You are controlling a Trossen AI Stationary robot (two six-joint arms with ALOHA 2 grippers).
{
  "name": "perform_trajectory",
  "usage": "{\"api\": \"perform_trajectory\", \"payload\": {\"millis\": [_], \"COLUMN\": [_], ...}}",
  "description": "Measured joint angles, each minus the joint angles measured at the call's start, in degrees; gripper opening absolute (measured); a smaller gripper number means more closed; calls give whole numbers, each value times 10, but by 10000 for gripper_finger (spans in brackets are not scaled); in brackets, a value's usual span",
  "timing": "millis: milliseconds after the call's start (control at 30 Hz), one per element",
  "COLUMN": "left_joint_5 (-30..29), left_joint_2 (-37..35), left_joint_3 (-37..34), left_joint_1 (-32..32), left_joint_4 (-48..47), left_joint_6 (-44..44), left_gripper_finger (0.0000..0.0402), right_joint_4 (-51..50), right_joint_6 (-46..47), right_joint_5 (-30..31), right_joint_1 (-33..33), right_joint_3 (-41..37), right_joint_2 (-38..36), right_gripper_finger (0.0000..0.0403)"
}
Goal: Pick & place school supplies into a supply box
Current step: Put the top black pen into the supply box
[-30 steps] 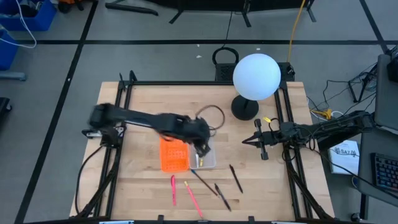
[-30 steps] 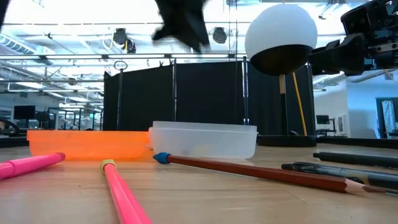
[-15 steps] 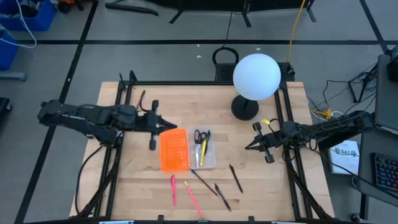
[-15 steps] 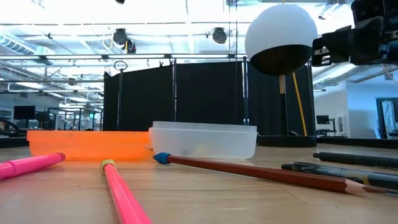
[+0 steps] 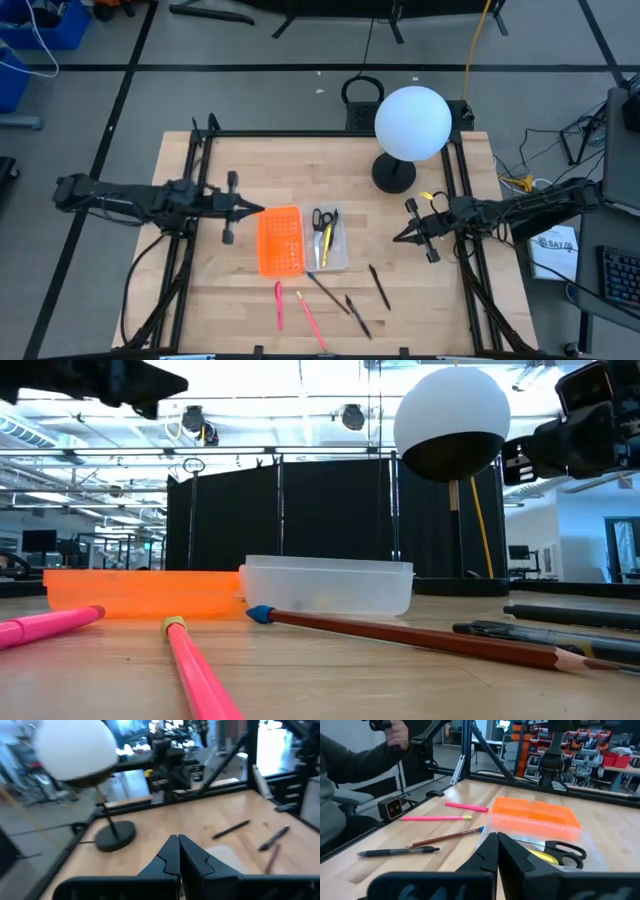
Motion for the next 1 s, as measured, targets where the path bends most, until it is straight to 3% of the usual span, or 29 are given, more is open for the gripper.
{"api": "perform_trajectory", "payload": {"millis": [300, 400, 633, 700, 833, 1000], "left_joint_5": [27, 18, 5, -14, -53, -73], "left_joint_2": [-135, -151, -152, -152, -152, -152], "left_joint_3": [-75, -103, -170, -185, -199, -197], "left_joint_1": [-13, 2, 21, 22, 22, 22], "left_joint_4": [-22, -17, 24, 41, 66, 117], "left_joint_6": [64, 56, -6, -13, 8, 69], "left_gripper_finger": [1, 1, 6, 15, 34, 39], "right_joint_4": [50, 70, 61, 68, -70, -280], "right_joint_6": [-2, -1, -3, 37, 73, 109], "right_joint_5": [12, 46, 52, 87, 135, 276], "right_joint_1": [0, 0, 0, 2, 38, 122], "right_joint_3": [0, 0, 0, 9, 92, 281], "right_joint_2": [3, 3, 3, 4, 36, 130], "right_gripper_finger": [0, 0, 0, 0, 0, 0]}}
